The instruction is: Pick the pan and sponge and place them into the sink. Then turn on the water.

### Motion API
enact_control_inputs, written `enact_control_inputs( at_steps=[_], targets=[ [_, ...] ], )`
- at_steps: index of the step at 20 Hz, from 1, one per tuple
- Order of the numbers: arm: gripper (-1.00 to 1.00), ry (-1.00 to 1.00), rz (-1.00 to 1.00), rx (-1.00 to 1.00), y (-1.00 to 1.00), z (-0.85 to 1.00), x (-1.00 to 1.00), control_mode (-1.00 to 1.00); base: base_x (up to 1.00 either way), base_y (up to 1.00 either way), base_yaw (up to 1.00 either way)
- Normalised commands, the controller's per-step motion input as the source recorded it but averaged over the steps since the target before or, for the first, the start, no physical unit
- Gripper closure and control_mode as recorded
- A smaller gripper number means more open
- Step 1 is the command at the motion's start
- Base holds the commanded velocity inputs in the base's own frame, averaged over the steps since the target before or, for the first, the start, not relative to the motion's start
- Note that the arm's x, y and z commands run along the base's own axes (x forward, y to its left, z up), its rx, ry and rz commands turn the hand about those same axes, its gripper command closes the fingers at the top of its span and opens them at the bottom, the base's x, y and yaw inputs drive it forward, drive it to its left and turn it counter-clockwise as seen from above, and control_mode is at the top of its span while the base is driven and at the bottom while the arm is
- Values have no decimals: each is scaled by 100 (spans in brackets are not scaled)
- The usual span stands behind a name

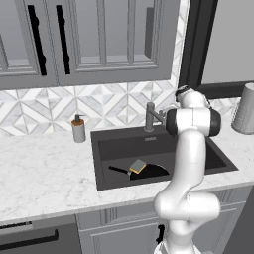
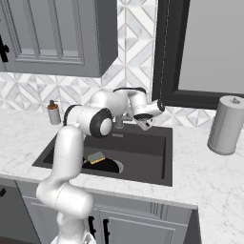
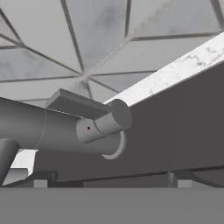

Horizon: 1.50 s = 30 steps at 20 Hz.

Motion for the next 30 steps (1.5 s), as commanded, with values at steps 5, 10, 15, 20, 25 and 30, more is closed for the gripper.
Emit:
enact_control_inputs(
  at_steps=[5,10,15,20,25,30],
  targets=[
    [-100,0,0,0,1,-2,12,-100,0,0,0],
    [-100,0,0,0,6,0,8,-100,0,0,0],
    [-100,-3,0,0,14,-2,3,-100,0,0,0],
    [-100,-1,0,0,6,-5,14,-100,0,0,0],
    [-100,-1,0,0,0,-10,17,-100,0,0,0],
    [-100,-1,0,0,0,-11,20,-100,0,0,0]
  ],
)
